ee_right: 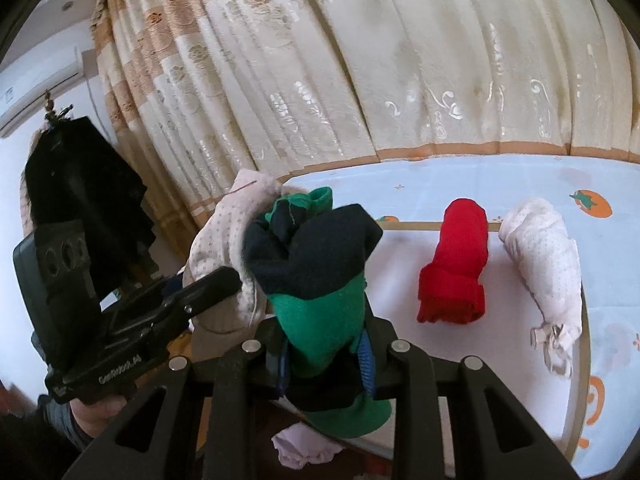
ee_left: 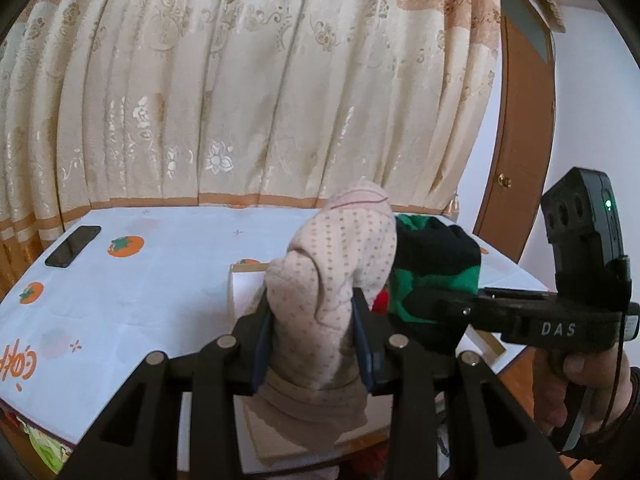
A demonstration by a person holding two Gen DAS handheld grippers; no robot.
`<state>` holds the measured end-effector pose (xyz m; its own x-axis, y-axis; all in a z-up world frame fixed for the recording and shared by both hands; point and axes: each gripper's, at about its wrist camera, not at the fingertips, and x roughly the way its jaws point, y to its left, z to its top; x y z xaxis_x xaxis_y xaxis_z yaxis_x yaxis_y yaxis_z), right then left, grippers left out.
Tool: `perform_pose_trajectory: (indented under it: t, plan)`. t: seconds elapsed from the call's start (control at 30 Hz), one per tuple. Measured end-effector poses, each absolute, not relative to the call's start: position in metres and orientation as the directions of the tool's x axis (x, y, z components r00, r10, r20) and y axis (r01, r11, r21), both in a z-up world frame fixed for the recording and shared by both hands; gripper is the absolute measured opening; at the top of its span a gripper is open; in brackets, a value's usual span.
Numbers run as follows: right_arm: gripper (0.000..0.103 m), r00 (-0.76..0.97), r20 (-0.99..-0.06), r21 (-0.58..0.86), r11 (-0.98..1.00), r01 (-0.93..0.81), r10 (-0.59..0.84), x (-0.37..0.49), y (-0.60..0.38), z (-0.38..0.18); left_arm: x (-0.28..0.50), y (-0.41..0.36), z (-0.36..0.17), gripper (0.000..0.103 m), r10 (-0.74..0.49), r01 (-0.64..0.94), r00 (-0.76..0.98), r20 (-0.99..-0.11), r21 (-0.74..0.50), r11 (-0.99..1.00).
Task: Take underwear out of drawer
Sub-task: 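Carry cream dotted garment in left gripper while right gripper carries green-black sock toward tray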
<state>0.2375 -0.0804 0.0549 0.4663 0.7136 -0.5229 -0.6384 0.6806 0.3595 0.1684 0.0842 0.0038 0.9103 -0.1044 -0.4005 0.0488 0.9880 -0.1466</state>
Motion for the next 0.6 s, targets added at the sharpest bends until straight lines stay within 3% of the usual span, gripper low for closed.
perform_pose_trajectory:
  t: [0.6]
  plan:
    - [0.030,0.430,-0.583,0.455,0.715,-0.530,0.689,0.330,-0.054,0.031,0.252,0.109,-0.015,0.034,-0.076,-0.025,0.851,-0.520,-0.184,0.983]
